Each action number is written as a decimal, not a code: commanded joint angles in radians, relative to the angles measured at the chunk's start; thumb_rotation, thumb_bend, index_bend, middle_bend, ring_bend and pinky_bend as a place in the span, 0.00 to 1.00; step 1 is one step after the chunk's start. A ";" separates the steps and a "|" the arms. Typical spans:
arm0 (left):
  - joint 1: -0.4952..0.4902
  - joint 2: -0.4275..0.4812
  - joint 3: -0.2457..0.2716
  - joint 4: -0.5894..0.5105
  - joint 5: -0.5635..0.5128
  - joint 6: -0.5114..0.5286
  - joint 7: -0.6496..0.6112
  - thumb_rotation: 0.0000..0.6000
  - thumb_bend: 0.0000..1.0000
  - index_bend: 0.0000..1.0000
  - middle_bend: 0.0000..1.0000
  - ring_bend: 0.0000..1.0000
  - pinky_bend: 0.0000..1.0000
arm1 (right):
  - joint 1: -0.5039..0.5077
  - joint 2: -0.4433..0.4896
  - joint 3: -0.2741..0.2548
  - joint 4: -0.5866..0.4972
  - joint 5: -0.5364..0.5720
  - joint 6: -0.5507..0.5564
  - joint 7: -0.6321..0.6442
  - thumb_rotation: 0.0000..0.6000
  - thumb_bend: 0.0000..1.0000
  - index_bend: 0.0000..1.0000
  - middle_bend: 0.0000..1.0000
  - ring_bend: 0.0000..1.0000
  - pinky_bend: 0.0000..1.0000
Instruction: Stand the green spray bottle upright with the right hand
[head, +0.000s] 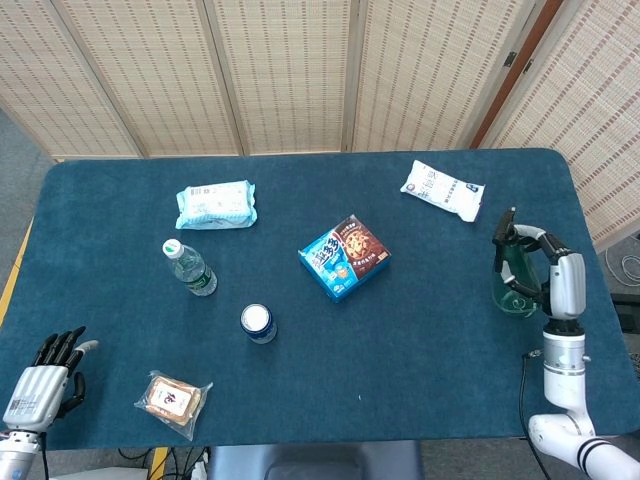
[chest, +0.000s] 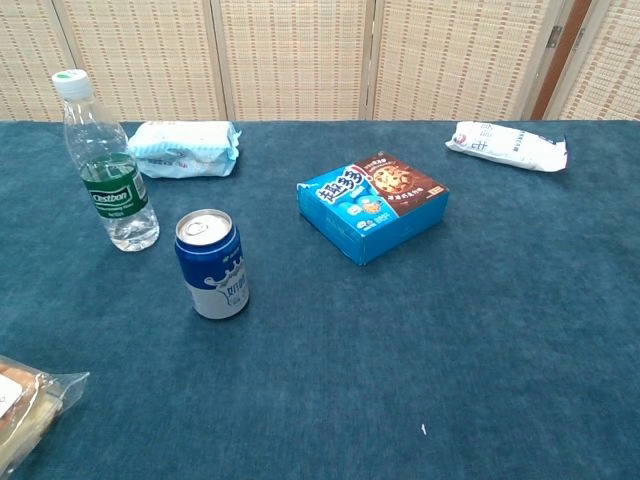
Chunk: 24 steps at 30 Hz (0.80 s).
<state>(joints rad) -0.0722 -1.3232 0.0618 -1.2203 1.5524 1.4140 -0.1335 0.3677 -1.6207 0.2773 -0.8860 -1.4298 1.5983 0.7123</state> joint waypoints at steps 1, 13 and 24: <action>0.001 -0.001 0.001 0.000 0.000 0.000 0.001 1.00 0.74 0.18 0.07 0.07 0.00 | -0.008 -0.010 0.006 -0.003 0.000 0.014 0.054 1.00 0.30 0.49 0.57 0.47 0.55; 0.009 0.007 0.008 -0.019 0.011 0.012 0.020 1.00 0.74 0.18 0.07 0.07 0.00 | -0.036 -0.111 -0.003 0.102 -0.004 0.046 0.286 1.00 0.30 0.49 0.57 0.47 0.55; 0.029 0.027 0.021 -0.049 0.021 0.035 0.053 1.00 0.74 0.18 0.07 0.07 0.00 | -0.043 -0.258 -0.014 0.287 -0.012 0.086 0.449 1.00 0.30 0.49 0.57 0.47 0.55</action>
<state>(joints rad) -0.0441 -1.2971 0.0822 -1.2685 1.5730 1.4487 -0.0813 0.3263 -1.8592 0.2673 -0.6207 -1.4384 1.6763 1.1479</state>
